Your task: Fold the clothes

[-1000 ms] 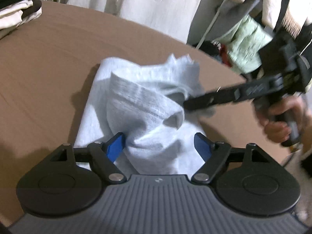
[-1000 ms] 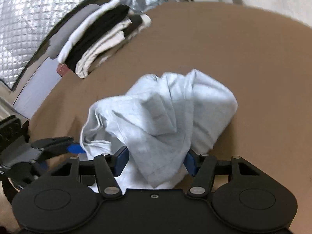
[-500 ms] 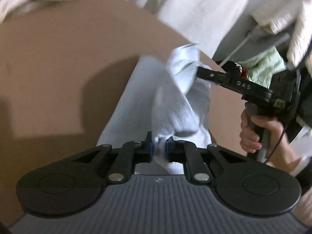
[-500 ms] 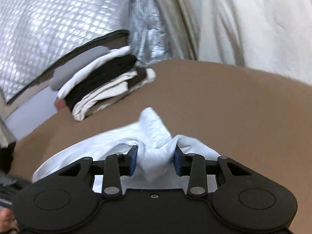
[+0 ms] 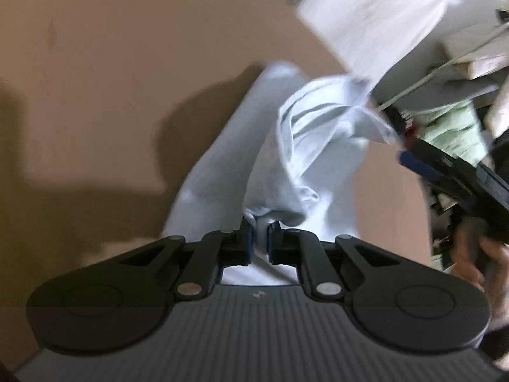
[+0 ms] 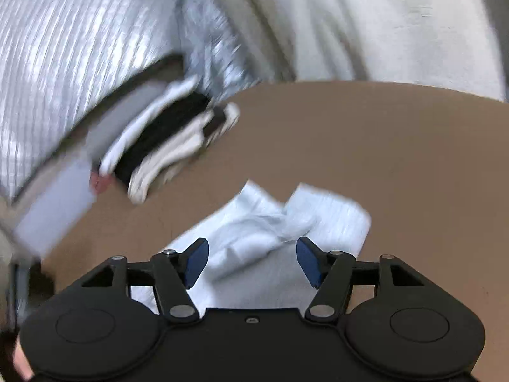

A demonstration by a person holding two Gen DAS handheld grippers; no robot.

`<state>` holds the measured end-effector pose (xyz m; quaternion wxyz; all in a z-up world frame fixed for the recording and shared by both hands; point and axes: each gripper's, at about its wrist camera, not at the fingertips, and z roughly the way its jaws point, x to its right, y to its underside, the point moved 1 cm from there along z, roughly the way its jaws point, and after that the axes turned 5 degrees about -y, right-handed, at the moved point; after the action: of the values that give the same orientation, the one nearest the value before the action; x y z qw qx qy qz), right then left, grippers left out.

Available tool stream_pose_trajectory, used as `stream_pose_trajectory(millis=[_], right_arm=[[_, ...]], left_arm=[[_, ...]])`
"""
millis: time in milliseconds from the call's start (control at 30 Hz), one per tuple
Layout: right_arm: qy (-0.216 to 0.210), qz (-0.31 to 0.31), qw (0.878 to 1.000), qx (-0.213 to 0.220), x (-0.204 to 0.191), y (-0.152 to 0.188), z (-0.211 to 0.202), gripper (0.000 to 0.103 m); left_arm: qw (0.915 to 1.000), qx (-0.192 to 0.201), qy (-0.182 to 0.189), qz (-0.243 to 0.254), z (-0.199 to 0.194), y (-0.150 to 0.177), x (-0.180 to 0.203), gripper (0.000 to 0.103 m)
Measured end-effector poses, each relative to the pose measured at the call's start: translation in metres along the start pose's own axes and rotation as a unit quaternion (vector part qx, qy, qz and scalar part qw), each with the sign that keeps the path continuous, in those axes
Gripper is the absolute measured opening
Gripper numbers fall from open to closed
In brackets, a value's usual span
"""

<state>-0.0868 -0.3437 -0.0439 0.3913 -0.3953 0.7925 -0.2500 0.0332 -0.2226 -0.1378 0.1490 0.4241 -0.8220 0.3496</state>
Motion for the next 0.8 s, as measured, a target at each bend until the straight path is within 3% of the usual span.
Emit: stream_pose_trajectory(millis=[200,333,500,567,633,667,767,800], right_arm=[[0.061,-0.061,0.984,-0.153,-0.042,0.05,0.049,0.068],[0.094,-0.121,0.967,-0.202,-0.066,0.079,0.057,0.07],[0.068,-0.139,0.946,-0.286,-0.072,0.105,0.064,0.069],[0.062,-0.159,0.943,-0.285,-0.077,0.106,0.063,0.069],[0.044,-0.142,0.952,-0.268,-0.074,0.095,0.054,0.067],[0.034,-0.126,0.958,-0.257,-0.07,0.087,0.047,0.067],[-0.014,-0.087,0.972,-0.217,-0.054,0.066,0.02,0.068],[-0.03,-0.073,0.975,-0.206,-0.047,0.06,0.012,0.068]], left_arm=[[0.9982,-0.007,-0.041,0.044,-0.001,0.005,0.0,0.013],[0.9949,-0.011,-0.067,0.074,-0.002,0.007,0.001,0.019],[0.9921,-0.022,-0.084,0.09,-0.006,0.011,-0.005,0.021],[0.9869,-0.004,-0.112,0.116,-0.01,0.011,0.003,0.027],[0.9763,0.023,-0.151,0.153,-0.015,0.012,0.016,0.048],[0.9696,0.037,-0.171,0.171,-0.018,0.012,0.023,0.051],[0.9609,0.03,-0.179,0.209,-0.038,0.023,0.024,0.052],[0.9622,0.024,-0.168,0.213,-0.041,0.023,0.024,0.052]])
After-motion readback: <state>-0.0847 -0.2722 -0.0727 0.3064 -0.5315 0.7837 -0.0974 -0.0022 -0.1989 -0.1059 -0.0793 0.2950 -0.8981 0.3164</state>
